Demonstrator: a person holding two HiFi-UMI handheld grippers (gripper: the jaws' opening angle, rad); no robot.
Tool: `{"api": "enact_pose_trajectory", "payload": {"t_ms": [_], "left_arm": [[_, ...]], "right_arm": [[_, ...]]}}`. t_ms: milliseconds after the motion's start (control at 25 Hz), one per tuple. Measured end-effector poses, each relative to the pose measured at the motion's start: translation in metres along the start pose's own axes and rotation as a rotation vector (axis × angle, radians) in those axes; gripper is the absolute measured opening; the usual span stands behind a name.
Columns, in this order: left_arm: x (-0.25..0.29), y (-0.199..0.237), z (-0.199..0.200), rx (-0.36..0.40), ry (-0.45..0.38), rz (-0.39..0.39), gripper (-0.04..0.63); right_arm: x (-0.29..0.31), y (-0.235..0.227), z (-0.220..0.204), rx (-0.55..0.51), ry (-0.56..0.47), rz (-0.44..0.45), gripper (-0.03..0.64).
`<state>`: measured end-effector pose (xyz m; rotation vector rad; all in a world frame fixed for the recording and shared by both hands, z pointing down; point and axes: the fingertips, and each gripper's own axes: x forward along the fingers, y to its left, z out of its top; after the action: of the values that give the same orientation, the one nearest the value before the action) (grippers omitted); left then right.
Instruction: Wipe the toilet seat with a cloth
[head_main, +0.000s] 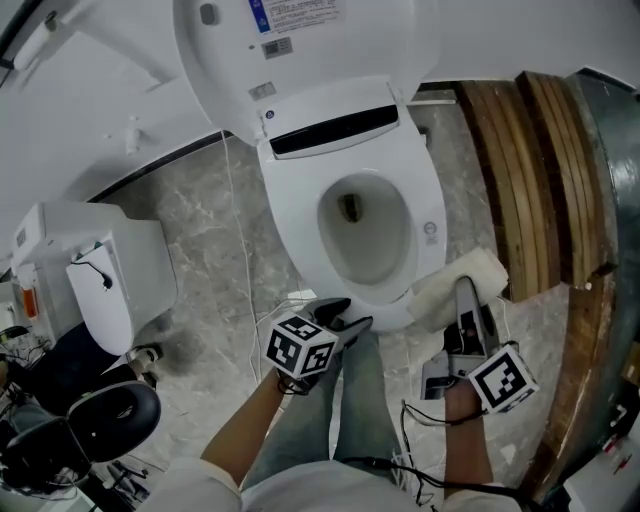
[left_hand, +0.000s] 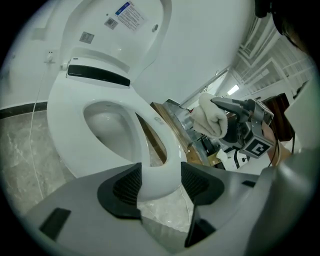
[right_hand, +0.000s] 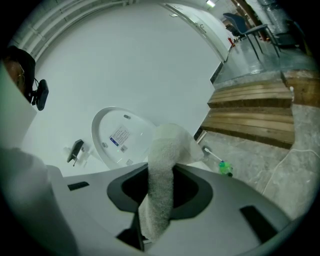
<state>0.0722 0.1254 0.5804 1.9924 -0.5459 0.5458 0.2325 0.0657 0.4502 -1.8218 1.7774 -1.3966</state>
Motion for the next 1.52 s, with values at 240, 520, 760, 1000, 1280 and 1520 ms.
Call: {"api": "enact_pose_trajectory", "payload": {"t_ms": [240, 520, 760, 1000, 1280, 1520], "left_arm": [[0.027, 0.028, 0.009, -0.012, -0.056, 0.027, 0.268], [0.044, 0.050, -0.011, -0.007, -0.079, 0.047, 0.252], [0.061, 0.076, -0.042, -0.028, -0.031, 0.092, 0.215], [0.074, 0.095, -0.051, -0.032, -0.002, 0.110, 0.172], [0.073, 0.105, -0.051, -0.051, -0.012, 0.126, 0.087], [0.071, 0.113, -0.057, -0.064, 0.007, 0.132, 0.014]], "right_arm": [[0.002, -0.020, -0.009, -0.018, -0.025, -0.002, 0.100], [0.001, -0.047, -0.037, -0.003, 0.007, -0.014, 0.100], [-0.001, -0.066, -0.053, 0.015, 0.028, -0.036, 0.100], [0.008, -0.071, -0.058, 0.017, 0.038, -0.041, 0.100], [0.021, -0.069, -0.071, 0.025, 0.077, -0.033, 0.100], [0.032, -0.065, -0.076, 0.024, 0.095, -0.025, 0.100]]}}
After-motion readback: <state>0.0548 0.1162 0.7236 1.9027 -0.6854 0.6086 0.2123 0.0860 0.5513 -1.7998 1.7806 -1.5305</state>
